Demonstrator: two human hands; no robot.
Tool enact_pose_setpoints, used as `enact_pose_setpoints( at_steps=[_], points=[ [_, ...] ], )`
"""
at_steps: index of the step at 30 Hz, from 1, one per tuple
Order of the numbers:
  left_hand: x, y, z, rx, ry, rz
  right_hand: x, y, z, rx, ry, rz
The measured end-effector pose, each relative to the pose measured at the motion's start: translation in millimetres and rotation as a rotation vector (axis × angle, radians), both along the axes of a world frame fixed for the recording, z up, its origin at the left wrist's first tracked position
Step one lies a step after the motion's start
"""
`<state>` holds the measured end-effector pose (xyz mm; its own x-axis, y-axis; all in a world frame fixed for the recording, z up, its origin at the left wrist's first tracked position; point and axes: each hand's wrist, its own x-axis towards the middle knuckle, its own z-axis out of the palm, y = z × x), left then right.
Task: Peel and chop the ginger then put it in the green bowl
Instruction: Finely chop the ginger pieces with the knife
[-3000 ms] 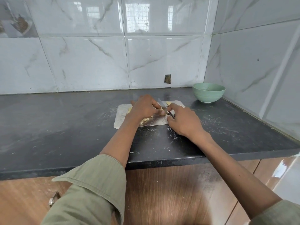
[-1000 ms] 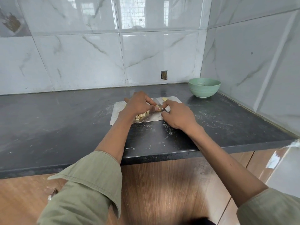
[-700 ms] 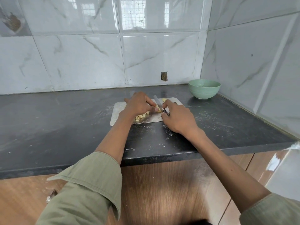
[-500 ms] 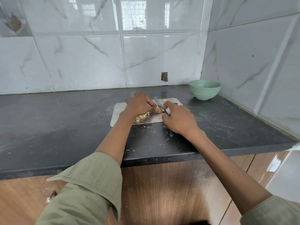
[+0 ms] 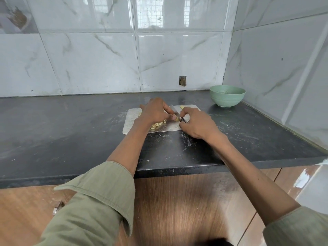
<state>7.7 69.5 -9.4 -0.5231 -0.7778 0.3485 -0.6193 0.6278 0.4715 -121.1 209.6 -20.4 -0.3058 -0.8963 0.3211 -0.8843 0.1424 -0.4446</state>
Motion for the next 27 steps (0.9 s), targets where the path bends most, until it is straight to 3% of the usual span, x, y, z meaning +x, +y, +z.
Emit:
enact_pose_setpoints(
  at_steps=[27],
  points=[
    [4,6,3,0.027,0.007,-0.011,14,19,-3,-0.016,0.008,-0.082]
  ],
)
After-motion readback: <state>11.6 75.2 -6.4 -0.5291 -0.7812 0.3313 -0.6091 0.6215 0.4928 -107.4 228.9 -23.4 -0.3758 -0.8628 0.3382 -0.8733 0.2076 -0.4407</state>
